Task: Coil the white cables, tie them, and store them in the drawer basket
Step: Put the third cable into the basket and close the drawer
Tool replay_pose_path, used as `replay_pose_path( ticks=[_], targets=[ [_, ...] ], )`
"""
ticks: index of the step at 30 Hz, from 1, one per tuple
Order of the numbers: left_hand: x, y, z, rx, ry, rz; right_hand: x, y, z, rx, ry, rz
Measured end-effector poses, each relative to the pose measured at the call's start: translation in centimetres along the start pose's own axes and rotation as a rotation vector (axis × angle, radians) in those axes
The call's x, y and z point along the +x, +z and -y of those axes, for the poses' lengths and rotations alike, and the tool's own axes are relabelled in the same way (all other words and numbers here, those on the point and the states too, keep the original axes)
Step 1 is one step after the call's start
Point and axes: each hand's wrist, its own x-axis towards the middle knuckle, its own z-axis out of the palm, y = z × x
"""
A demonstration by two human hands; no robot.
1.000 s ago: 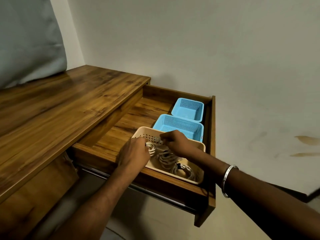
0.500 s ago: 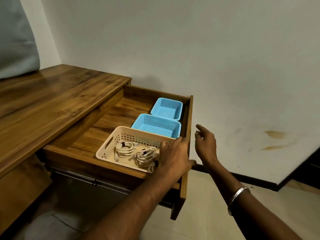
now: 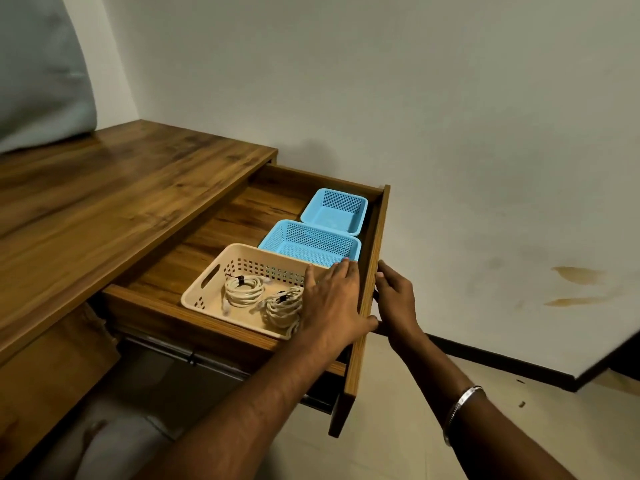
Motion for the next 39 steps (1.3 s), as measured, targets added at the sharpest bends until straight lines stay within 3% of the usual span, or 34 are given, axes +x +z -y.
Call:
replay_pose_path(
  ticks=[19,26,32,39],
  targets=[
    [-0.9,-6.0,16.9,0.229,-0.207,-0.103,2.6,18.9,1.8,0.174,-0.044,0.102],
    [-0.5,-8.7,24.4,0.33,-0.313,-0.132,4.2,27.0,2.4,0.18,-0.052,0.246],
    [-0.8,-10.2,30.2,0.392,-0.409,-0.14,5.4,33.0,3.1,0.292,0.075,0.357],
    [-1.2,-9.9,31.3,0.486,-0.387,-0.159,5.6,35.4,2.7,0.322,0.104,0.356]
  ],
)
